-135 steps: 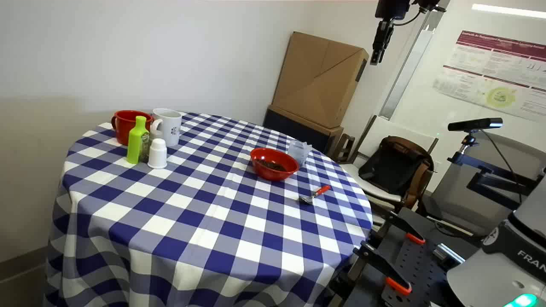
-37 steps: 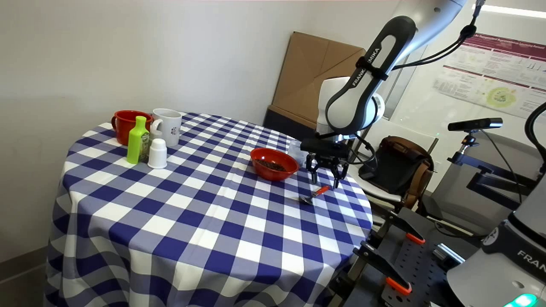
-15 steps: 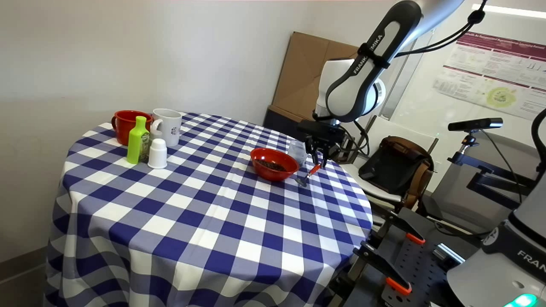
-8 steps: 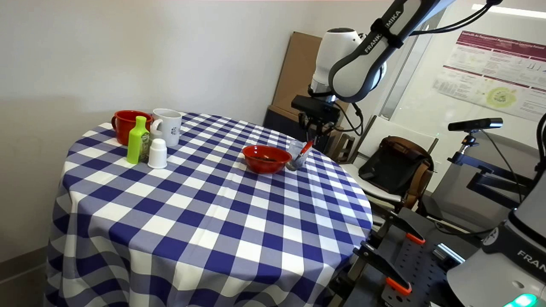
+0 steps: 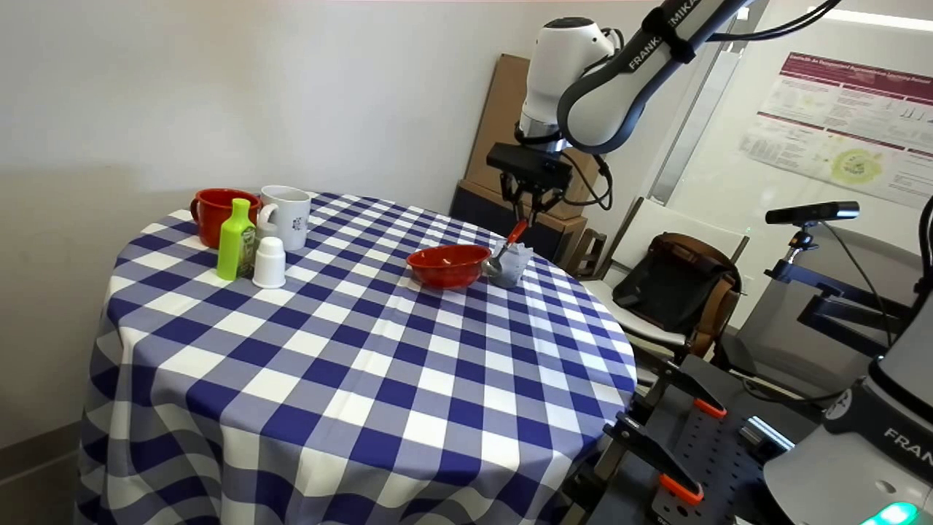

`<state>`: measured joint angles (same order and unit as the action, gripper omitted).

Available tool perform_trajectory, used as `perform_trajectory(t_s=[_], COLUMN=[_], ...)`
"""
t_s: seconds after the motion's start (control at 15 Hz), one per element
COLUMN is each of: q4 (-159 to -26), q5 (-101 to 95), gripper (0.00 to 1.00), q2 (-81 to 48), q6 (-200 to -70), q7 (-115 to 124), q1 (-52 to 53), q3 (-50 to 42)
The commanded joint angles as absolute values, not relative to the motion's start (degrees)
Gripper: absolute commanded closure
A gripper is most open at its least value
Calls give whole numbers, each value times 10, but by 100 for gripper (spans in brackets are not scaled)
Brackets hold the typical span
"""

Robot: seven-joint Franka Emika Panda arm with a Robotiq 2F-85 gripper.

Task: Pick up the spoon, take one spoon of the objects from the red bowl and it in the measuring cup

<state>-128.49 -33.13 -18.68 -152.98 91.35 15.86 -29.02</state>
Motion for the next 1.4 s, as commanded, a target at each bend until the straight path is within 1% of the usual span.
perform_trajectory(t_s=[0.0,0.53,1.0,1.33], q4=[-1272,-1284,-1314,-1277], q5=[-360,-391,-419,-413], gripper=[93,93,93,93], q2=[-176,-196,-199,-190], q6=[-1504,-1497,-1499,-1491], q7=[928,919,913,919], q1=[123,69,50,46], q3=[-253,-220,-207,-205])
